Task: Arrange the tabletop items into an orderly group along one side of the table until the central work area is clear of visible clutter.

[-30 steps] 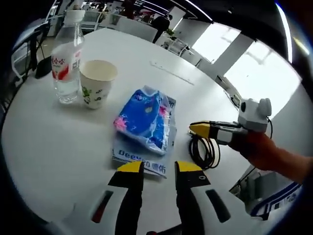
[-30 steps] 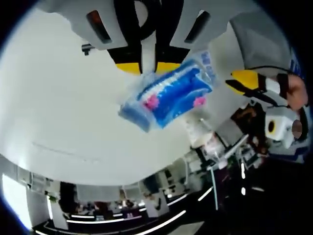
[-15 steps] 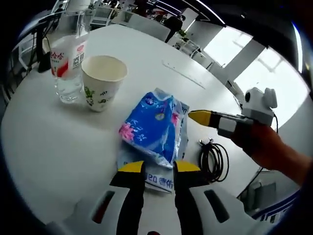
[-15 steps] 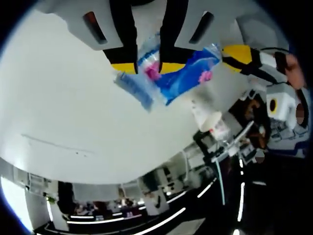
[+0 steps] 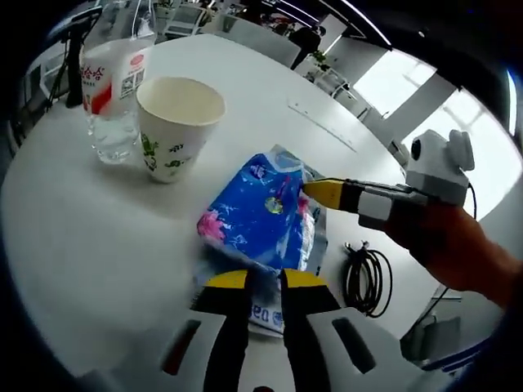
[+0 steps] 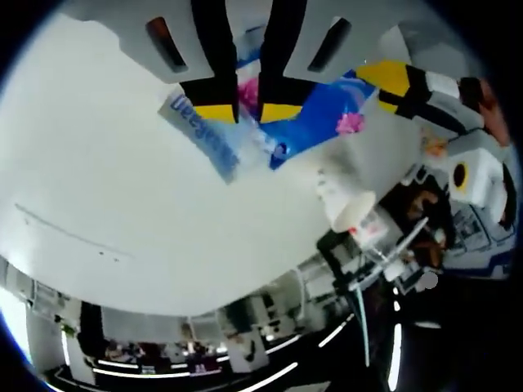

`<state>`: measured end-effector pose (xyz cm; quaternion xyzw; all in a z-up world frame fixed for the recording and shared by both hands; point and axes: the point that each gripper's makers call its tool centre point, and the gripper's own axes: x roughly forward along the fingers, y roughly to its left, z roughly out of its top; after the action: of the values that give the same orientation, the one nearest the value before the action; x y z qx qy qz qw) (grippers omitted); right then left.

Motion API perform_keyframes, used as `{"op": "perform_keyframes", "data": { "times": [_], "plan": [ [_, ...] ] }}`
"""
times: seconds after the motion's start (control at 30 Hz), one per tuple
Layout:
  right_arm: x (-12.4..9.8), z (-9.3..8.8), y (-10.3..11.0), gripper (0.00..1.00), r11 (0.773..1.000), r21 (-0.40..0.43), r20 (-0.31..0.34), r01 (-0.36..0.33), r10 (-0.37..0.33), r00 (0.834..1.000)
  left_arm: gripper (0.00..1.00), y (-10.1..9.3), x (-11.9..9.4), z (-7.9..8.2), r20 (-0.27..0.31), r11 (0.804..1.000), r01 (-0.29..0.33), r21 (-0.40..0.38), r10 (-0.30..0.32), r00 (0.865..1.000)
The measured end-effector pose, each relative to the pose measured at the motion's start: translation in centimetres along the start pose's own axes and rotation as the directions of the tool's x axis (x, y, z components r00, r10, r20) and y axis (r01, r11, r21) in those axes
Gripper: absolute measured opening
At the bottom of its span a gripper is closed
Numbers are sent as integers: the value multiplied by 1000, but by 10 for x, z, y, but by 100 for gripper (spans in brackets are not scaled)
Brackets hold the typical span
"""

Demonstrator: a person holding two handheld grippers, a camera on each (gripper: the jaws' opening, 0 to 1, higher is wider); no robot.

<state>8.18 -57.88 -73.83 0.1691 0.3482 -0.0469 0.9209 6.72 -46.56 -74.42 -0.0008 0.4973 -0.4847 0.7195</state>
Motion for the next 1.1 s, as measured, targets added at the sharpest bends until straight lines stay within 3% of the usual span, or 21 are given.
{"op": "perform_keyframes", "data": {
  "times": [0.17, 0.43, 1.1],
  "plan": [
    [-13, -11, -8, 0, 999, 47, 12, 18, -19, 1000, 0, 5, -4, -1, 17, 999, -6, -34, 6, 1000],
    [-30, -24, -12, 0, 992, 120, 55, 51, -58, 997, 0, -1, -8, 3, 42, 1000, 5, -31, -4, 999],
    [-84, -52, -11, 0, 955, 281, 146, 96, -142, 979, 0, -21, -10, -3, 40, 999, 28, 37, -30, 999]
  ]
}}
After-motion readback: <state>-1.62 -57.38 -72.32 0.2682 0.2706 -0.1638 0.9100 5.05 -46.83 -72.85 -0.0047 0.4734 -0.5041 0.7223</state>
